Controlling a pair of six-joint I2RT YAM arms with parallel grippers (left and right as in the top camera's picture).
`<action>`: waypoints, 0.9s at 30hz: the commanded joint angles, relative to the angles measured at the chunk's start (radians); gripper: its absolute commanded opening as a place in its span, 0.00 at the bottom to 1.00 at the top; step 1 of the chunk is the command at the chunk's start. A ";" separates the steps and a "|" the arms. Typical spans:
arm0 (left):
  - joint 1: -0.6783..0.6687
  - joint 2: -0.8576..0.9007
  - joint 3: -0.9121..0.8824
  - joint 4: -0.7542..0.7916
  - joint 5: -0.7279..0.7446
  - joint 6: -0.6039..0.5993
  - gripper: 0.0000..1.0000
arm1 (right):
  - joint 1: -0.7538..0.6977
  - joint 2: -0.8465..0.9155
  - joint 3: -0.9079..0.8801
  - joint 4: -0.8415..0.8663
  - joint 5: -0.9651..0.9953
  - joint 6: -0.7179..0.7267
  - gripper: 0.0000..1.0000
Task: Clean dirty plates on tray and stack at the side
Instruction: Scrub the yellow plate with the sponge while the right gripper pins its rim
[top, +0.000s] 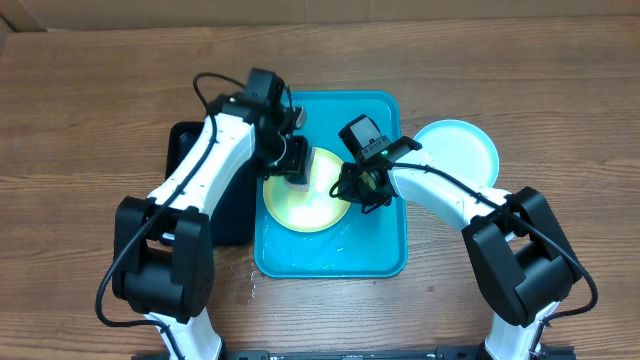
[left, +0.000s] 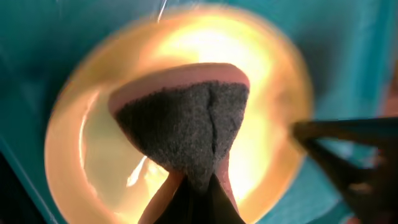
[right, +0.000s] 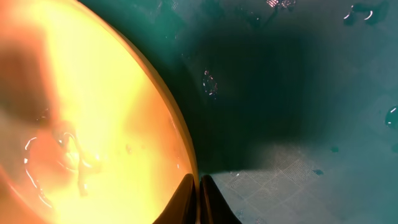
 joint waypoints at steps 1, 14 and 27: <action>-0.008 -0.004 -0.126 0.049 -0.112 -0.031 0.04 | 0.007 0.000 -0.005 0.004 -0.001 0.001 0.04; -0.008 -0.004 -0.330 0.243 0.119 -0.135 0.04 | 0.007 0.000 -0.005 0.005 -0.001 0.001 0.04; 0.038 -0.005 -0.052 0.231 0.362 -0.137 0.04 | 0.007 0.000 -0.005 -0.008 -0.001 0.001 0.05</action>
